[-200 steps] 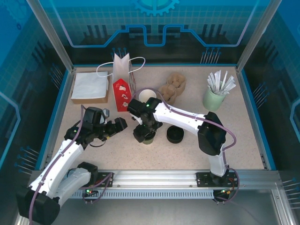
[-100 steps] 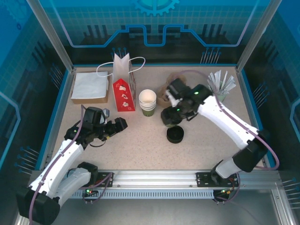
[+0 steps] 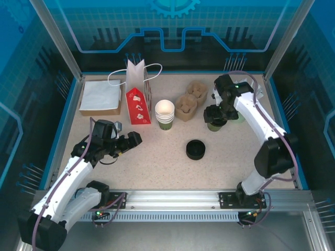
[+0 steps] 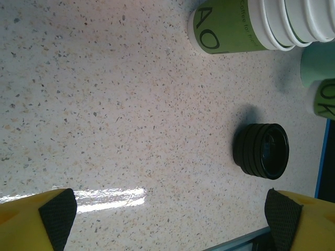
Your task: Pack the takeout coffee
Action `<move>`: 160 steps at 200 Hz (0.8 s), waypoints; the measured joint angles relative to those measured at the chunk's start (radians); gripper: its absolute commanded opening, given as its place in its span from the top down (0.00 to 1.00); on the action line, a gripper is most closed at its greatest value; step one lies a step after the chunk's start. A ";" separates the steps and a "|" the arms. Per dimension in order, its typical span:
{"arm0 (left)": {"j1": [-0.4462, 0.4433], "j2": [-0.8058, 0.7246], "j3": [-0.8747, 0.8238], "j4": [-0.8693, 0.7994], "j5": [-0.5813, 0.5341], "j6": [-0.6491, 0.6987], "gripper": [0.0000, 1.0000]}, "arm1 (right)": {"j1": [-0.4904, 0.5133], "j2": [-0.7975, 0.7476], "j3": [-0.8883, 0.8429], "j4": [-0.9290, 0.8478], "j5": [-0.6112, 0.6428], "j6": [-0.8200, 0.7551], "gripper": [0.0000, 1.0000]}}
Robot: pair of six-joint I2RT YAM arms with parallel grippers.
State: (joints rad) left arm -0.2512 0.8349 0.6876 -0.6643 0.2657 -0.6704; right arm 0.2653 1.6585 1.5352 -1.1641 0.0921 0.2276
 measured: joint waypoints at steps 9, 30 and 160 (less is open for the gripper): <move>0.000 0.000 0.000 -0.003 0.000 0.000 0.04 | -0.013 0.038 0.016 0.007 -0.003 -0.010 0.13; 0.000 0.000 0.000 -0.005 0.000 0.000 0.04 | -0.031 0.111 0.059 0.020 -0.010 -0.031 0.13; 0.000 0.026 0.015 -0.005 0.004 0.015 0.03 | -0.058 0.280 0.160 0.014 -0.025 -0.079 0.00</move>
State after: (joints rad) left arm -0.2512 0.8608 0.7029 -0.6697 0.2699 -0.6556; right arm 0.2073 1.9381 1.6951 -1.1500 0.0669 0.1482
